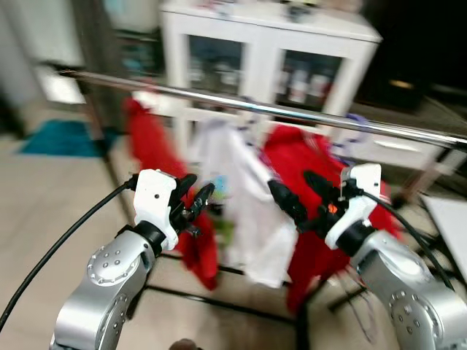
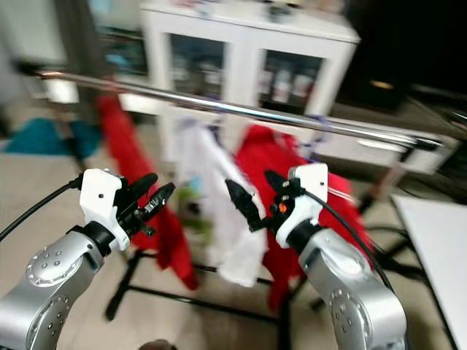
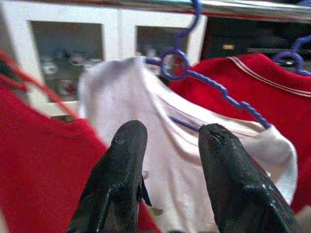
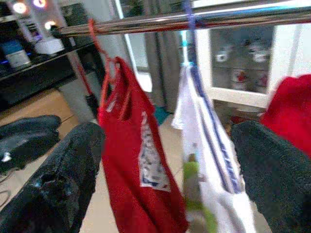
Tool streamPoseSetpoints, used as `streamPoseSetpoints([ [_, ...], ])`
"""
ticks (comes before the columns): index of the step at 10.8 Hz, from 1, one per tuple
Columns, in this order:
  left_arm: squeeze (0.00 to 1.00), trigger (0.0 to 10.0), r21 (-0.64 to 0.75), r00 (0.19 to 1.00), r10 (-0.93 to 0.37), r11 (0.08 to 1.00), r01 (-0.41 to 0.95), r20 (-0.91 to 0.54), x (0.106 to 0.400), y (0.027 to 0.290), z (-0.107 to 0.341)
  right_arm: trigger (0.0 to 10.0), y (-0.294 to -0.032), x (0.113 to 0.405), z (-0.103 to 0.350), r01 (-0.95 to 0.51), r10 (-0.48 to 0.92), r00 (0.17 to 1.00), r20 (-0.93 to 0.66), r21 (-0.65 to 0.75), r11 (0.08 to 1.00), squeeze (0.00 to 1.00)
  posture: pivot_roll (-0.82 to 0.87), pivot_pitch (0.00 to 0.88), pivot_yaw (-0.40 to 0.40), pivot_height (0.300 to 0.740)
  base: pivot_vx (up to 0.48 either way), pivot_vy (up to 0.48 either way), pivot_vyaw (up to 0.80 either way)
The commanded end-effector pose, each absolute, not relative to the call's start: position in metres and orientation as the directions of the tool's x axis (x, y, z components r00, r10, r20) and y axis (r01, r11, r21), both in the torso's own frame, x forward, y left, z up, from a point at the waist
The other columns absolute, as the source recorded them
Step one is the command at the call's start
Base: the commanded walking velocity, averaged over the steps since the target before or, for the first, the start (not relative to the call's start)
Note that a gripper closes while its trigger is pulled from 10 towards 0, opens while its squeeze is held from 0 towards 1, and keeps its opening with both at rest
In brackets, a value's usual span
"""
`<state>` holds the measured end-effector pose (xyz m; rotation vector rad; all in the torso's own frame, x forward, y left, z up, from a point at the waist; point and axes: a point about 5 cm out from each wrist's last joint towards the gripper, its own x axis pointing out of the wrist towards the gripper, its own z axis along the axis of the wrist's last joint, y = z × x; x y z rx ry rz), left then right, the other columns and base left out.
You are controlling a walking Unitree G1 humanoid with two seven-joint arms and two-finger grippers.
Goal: Hang hanger
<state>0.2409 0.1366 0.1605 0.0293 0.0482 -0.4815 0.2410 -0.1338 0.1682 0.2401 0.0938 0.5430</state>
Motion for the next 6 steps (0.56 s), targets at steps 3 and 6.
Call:
streamPoseSetpoints([
  [3,0.0,10.0,0.063,0.892,-0.45,0.89,0.452,-0.047,0.247,0.137,0.165,10.0,-0.139,0.255,0.163,-0.398,0.419,0.907,-0.046,0.235,0.887,1.0,0.12,0.0,-0.052,0.74,0.195,0.0,0.27],
  [6,0.0,10.0,0.057,0.884,-0.465,0.883,0.467,-0.043,0.246,0.136,0.166,10.0,-0.144,0.26,0.165,-0.352,0.367,0.93,-0.027,0.23,0.907,1.0,0.12,0.0,-0.049,0.74,0.394,0.0,0.44],
])
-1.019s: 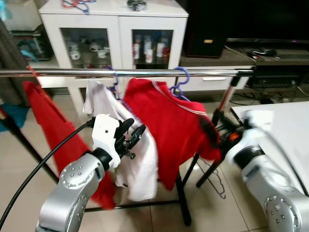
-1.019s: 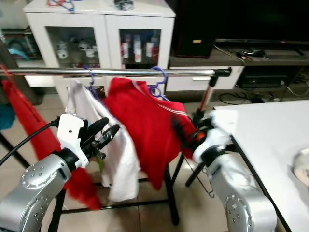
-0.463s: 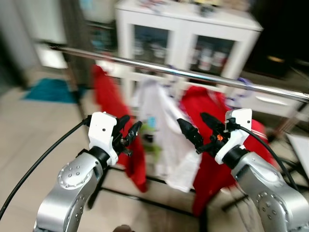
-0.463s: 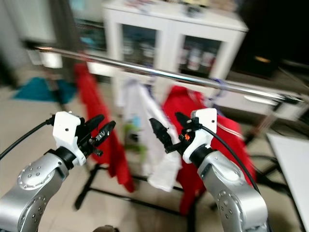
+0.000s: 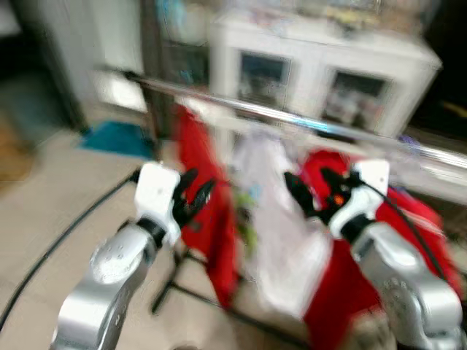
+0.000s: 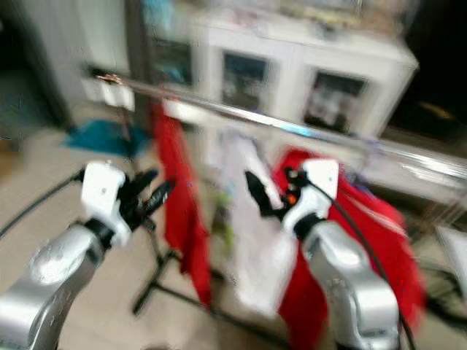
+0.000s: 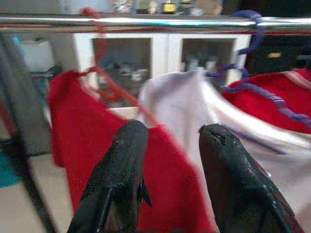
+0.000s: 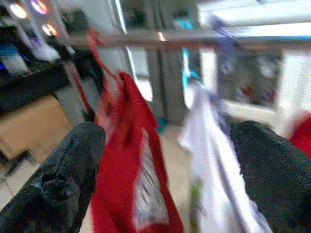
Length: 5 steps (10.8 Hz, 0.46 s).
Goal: Hang hanger
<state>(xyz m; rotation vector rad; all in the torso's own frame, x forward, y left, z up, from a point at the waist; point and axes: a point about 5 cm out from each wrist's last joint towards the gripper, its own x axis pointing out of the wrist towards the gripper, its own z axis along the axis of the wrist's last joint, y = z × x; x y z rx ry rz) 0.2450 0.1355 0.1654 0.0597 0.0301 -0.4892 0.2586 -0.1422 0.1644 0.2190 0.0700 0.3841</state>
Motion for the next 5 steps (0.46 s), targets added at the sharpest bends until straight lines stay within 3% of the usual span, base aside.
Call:
streamPoseSetpoints([
  [1,0.0,10.0,0.052,0.881,-0.472,0.879,0.474,-0.046,0.246,0.135,0.166,10.0,-0.144,0.26,0.166,-0.354,0.367,0.93,-0.027,0.206,0.912,1.0,0.12,0.0,-0.048,0.74,0.382,0.0,0.0],
  [2,0.0,10.0,0.036,0.859,-0.51,0.858,0.512,-0.054,0.242,0.131,0.165,10.0,-0.143,0.262,0.167,-0.386,0.395,0.918,-0.027,0.165,0.908,1.0,0.12,0.0,-0.048,0.74,0.0,0.0,0.0],
  [5,0.0,10.0,0.027,0.82,-0.569,0.82,0.571,-0.071,0.239,0.129,0.165,10.0,-0.157,0.275,0.169,-0.265,0.273,0.96,-0.057,0.115,0.957,1.0,0.13,0.0,-0.053,0.74,0.0,0.0,0.0],
])
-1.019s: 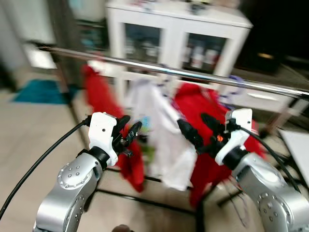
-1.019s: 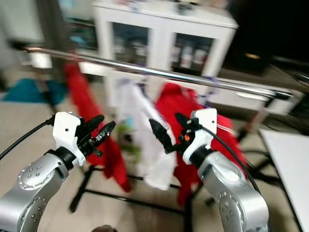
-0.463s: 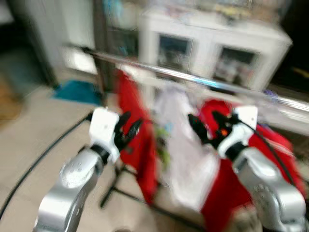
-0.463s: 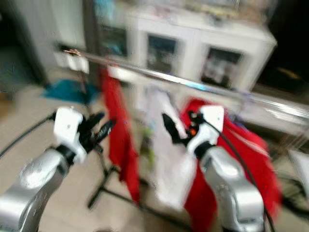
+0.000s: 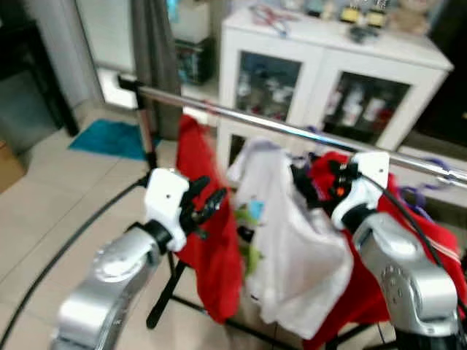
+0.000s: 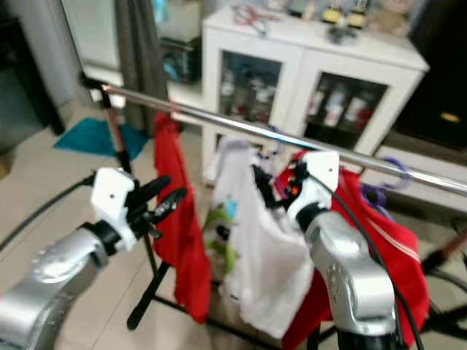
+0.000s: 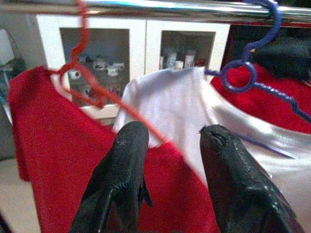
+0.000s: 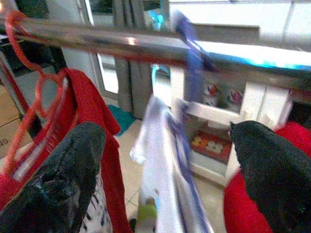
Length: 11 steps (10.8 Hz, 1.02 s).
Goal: Hang hanger
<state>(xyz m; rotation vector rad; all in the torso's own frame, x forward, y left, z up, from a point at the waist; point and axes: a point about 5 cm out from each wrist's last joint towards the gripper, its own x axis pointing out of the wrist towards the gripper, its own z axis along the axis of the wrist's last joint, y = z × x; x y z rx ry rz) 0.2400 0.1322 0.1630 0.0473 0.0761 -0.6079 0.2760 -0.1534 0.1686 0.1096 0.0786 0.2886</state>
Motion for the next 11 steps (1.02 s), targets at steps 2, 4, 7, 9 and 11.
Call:
streamPoseSetpoints([
  [2,0.01,10.0,-0.029,0.763,-0.64,0.768,0.64,-0.095,0.234,0.13,0.165,10.0,-0.168,0.281,0.171,-0.239,0.253,0.963,-0.097,0.132,0.962,1.0,0.13,0.0,-0.053,0.74,0.0,0.0,0.0],
  [4,1.0,10.0,-0.064,0.643,-0.759,0.65,0.758,-0.102,0.226,0.122,0.167,10.0,-0.176,0.3,0.165,-0.242,0.26,0.946,-0.191,0.114,0.964,1.0,0.12,0.0,-0.043,0.74,0.0,0.0,0.0],
  [7,0.3,10.0,-0.103,0.564,-0.812,0.58,0.808,-0.149,0.221,0.119,0.165,10.0,-0.175,0.317,0.164,-0.374,0.411,0.873,-0.262,0.182,0.91,0.0,0.13,0.0,-0.038,0.74,0.0,0.0,0.0],
  [9,0.0,10.0,-0.124,0.55,-0.812,0.577,0.808,-0.194,0.22,0.12,0.164,10.0,-0.181,0.328,0.164,-0.419,0.448,0.845,-0.29,0.161,0.894,0.0,0.14,0.0,-0.047,0.74,0.0,0.0,0.0],
  [11,0.0,10.0,-0.04,0.56,-0.808,0.575,0.817,-0.181,0.224,0.119,0.172,0.0,-0.182,0.332,0.168,-0.439,0.479,0.826,-0.299,0.192,0.878,0.0,0.14,0.0,-0.052,0.74,0.0,0.0,0.0],
])
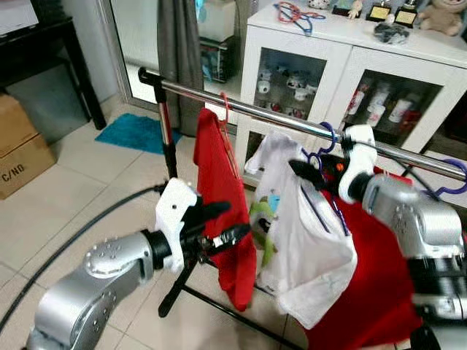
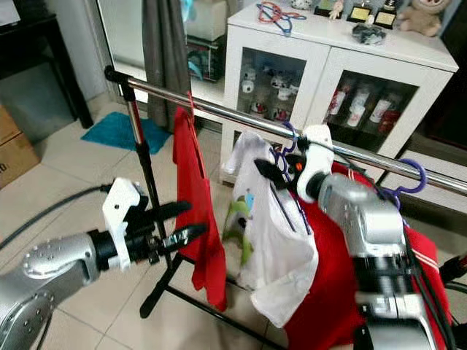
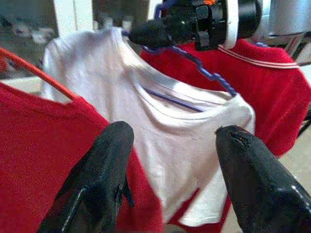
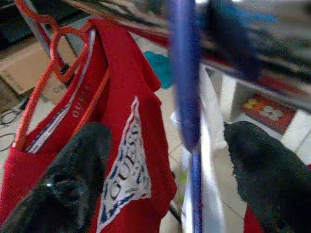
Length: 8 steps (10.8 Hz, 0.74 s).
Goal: Hang hanger
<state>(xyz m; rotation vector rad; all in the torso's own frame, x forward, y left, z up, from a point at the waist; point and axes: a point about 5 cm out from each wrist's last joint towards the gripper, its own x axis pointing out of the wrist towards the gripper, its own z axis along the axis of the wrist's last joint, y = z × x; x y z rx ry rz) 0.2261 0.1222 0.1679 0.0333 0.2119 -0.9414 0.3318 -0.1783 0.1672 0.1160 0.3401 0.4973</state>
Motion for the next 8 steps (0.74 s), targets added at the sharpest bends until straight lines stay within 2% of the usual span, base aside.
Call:
streamPoseSetpoints([
  [1,0.0,10.0,-0.021,0.561,-0.807,0.574,0.818,-0.184,0.2241,0.1185,0.1715,0.0,-0.1822,0.3322,0.1687,-0.448,0.494,0.818,-0.295,0.211,0.869,0.0,0.14,0.0,-0.052,0.74,0.0,0.0,0.0],
  [8,0.0,10.0,-0.028,0.529,-0.829,0.542,0.84,-0.18,0.2199,0.1144,0.1665,0.0,-0.1823,0.331,0.1643,-0.474,0.524,0.786,-0.328,0.225,0.851,0.0,0.14,0.0,-0.045,0.74,0.0,0.0,0.0],
])
